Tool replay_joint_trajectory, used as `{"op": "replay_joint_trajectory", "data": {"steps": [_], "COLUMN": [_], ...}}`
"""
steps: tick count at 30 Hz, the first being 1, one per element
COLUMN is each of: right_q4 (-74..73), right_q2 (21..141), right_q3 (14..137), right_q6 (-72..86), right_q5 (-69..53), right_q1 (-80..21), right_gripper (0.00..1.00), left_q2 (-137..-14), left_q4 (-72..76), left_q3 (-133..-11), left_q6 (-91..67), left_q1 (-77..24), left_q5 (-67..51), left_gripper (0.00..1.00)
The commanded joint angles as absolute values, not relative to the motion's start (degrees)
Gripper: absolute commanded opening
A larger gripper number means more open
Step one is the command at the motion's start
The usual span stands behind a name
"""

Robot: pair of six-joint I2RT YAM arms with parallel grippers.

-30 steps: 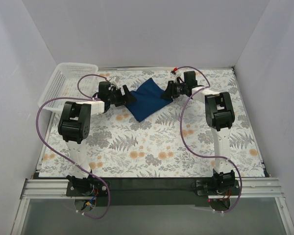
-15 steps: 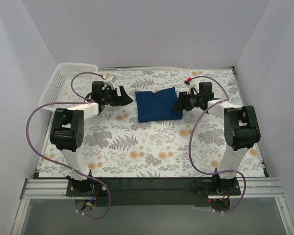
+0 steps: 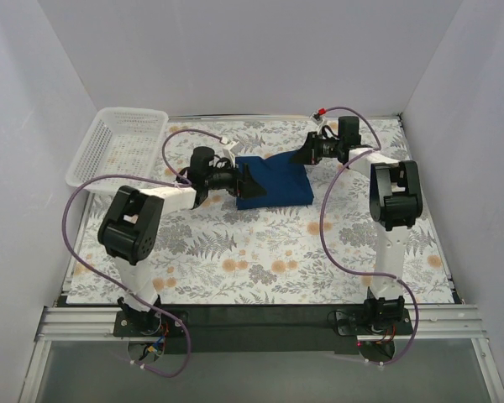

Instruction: Fold and stack the t-shirts

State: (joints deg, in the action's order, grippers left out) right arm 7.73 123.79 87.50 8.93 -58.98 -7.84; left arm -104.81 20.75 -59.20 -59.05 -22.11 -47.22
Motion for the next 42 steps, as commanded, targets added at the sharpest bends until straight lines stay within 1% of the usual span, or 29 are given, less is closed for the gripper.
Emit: {"op": "replay_joint_trajectory", "data": {"steps": [1,8,13,25,30,33,35,37,38,39,41,42], "right_q4": [7.2,4.6,2.4,1.6,0.4,0.3,0.3,0.3,0.4,0.4,0.3,0.4], "right_q2": [126.6,134.9,141.0,146.7,149.0,147.3,145.0,139.2,136.8,131.9,127.4,123.5], "right_q3": [92.2,100.2,106.2,116.4,120.9,122.2,120.7,117.2,112.3,109.5,103.6,97.8], "right_q6": [14.7,20.7,23.3,27.0,25.1,23.3,21.4,16.5,14.3,12.5,7.8,5.7], "right_q5": [-63.3,-58.7,-52.8,-40.4,-41.0,-44.3,-47.8,-50.1,-51.2,-52.4,-56.1,-59.5], "right_q1": [-8.3,-8.4,-8.3,-5.2,-4.0,-3.8,-3.4,-2.9,-2.7,-2.4,-2.2,-2.2], "right_gripper": [0.15,0.16,0.17,0.15,0.15,0.17,0.18,0.21,0.22,0.24,0.24,0.25], "left_q2": [-109.2,-117.4,-119.1,-119.3,-118.4,-115.8,-114.1,-111.6,-111.1,-110.7,-111.0,-112.7], "left_q4": [25.6,25.1,22.1,20.0,18.8,18.4,17.4,16.7,16.7,17.4,19.0,20.3], "left_q3": [-62.0,-65.3,-65.0,-62.9,-63.0,-64.9,-66.9,-69.9,-70.9,-71.6,-73.6,-75.4], "left_q6": [-62.3,-62.5,-60.7,-58.9,-57.1,-55.6,-54.8,-55.0,-56.6,-57.6,-62.4,-63.6], "left_q1": [-22.3,-22.9,-22.9,-22.8,-22.8,-22.7,-22.2,-21.4,-20.2,-19.4,-16.8,-15.9], "left_q5": [-48.8,-49.0,-47.8,-47.1,-47.3,-47.5,-47.0,-45.5,-44.9,-44.7,-45.4,-46.7], "left_gripper": [0.71,0.7,0.7,0.7,0.71,0.73,0.76,0.79,0.82,0.85,0.92,0.95]}}
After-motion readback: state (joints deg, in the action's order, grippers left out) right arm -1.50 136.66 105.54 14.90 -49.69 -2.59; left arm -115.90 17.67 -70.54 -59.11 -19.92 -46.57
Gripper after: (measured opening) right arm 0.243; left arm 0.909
